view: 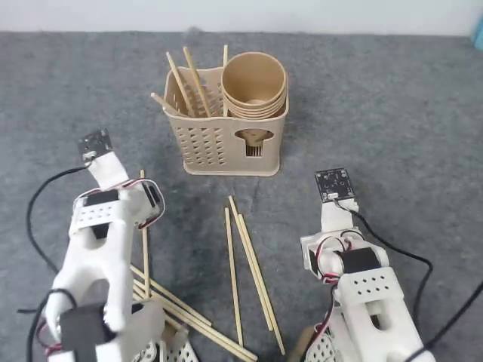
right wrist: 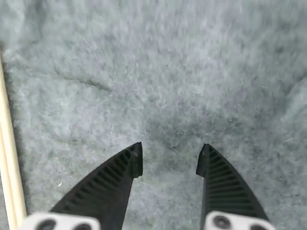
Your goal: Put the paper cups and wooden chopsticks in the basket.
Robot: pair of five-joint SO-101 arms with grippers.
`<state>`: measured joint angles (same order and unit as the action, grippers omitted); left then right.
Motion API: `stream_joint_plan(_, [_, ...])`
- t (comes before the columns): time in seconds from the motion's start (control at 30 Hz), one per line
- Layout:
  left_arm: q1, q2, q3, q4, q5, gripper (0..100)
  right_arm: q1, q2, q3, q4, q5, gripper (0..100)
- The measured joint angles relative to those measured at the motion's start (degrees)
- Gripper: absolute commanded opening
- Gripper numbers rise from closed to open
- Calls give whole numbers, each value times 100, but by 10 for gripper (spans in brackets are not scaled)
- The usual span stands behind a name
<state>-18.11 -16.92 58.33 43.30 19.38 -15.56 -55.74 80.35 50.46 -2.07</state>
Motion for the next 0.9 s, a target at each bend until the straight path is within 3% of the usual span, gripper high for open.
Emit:
stream_joint_plan(0.47, [88, 1433, -888, -123, 492, 136, -88, 0, 0, 0, 18, 199])
stream_joint_plan(0.63, [123, 1574, -1046, -35, 536, 2, -88, 0, 0, 0, 18, 199])
stream_joint_plan(0.9, [158, 1591, -1090, -35, 563, 13, -88, 0, 0, 0, 18, 199])
